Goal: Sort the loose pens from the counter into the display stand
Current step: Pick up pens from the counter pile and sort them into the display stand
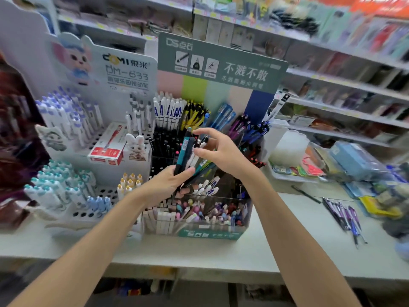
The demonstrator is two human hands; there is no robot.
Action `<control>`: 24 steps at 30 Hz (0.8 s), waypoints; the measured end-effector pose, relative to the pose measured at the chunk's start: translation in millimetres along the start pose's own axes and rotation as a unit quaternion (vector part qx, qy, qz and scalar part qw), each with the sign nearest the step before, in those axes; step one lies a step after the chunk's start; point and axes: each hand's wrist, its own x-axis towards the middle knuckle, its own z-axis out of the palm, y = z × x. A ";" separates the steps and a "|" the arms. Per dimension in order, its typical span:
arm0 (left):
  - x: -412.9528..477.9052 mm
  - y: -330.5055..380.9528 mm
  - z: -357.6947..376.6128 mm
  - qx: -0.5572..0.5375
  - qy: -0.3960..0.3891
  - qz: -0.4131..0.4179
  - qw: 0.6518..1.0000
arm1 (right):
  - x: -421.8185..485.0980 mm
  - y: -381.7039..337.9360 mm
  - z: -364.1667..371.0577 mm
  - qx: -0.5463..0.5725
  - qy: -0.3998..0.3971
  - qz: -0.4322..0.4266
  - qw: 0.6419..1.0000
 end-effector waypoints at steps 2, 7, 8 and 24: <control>4.5 -1.7 0.0 -0.044 -0.027 0.012 0.999 | 0.6 -1.5 -1.9 0.007 0.021 -0.015 1.000; 14.0 -4.8 -4.3 -0.105 -0.033 0.017 0.994 | 4.0 2.2 -4.2 0.074 0.152 -0.029 0.985; 15.1 -5.3 -4.7 -0.090 -0.034 0.021 0.995 | 5.6 2.8 -3.9 0.049 0.150 -0.035 0.987; -10.2 -40.1 -85.3 -0.099 0.167 0.031 0.981 | -4.9 32.7 5.0 0.027 0.268 -0.038 0.962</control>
